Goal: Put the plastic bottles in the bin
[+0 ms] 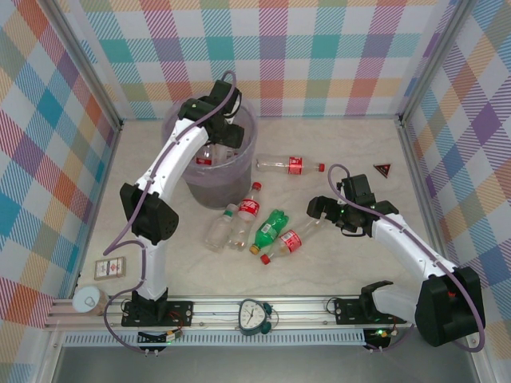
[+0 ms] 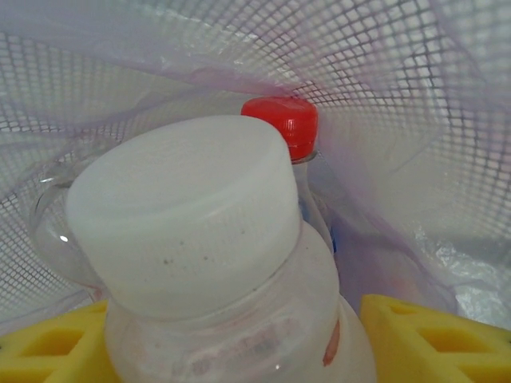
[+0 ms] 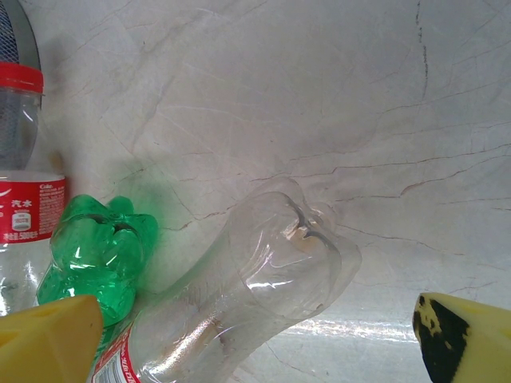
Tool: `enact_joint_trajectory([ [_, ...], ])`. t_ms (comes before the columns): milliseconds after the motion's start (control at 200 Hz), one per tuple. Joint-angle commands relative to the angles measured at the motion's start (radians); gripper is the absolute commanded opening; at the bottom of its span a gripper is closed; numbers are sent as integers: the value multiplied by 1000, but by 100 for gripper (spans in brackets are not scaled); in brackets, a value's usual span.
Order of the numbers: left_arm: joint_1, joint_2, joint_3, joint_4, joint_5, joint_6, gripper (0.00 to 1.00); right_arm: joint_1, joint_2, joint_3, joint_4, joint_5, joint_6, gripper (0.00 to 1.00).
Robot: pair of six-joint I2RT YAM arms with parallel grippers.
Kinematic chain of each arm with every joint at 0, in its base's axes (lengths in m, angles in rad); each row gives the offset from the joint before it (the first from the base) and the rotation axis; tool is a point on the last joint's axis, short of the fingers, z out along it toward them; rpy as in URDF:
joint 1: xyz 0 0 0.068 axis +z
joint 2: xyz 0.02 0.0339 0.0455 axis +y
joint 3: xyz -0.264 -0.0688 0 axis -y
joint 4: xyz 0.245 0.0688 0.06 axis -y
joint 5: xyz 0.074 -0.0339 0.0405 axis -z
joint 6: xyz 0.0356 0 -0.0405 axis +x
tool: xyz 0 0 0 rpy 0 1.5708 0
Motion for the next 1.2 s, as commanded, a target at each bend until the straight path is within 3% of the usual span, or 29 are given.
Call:
enact_joint_trajectory([
  [0,-8,29,44,-132,59,-10,73,-2,-14,-8,-6,2,-27,100],
  [130,-8,-7,108,-151,77,-9,85,-3,0,-8,5,-12,-23,100],
  [290,-8,-69,128,-136,72,-33,91,-1,19,6,11,-19,-22,100],
  [630,-8,-136,48,-55,100,-66,79,-2,17,12,11,-24,-18,97],
  [805,-8,-160,34,-43,75,-92,78,-2,19,-18,52,-63,30,94],
  [1200,-10,-556,-334,103,14,-193,78,1,133,-67,154,-111,125,95],
])
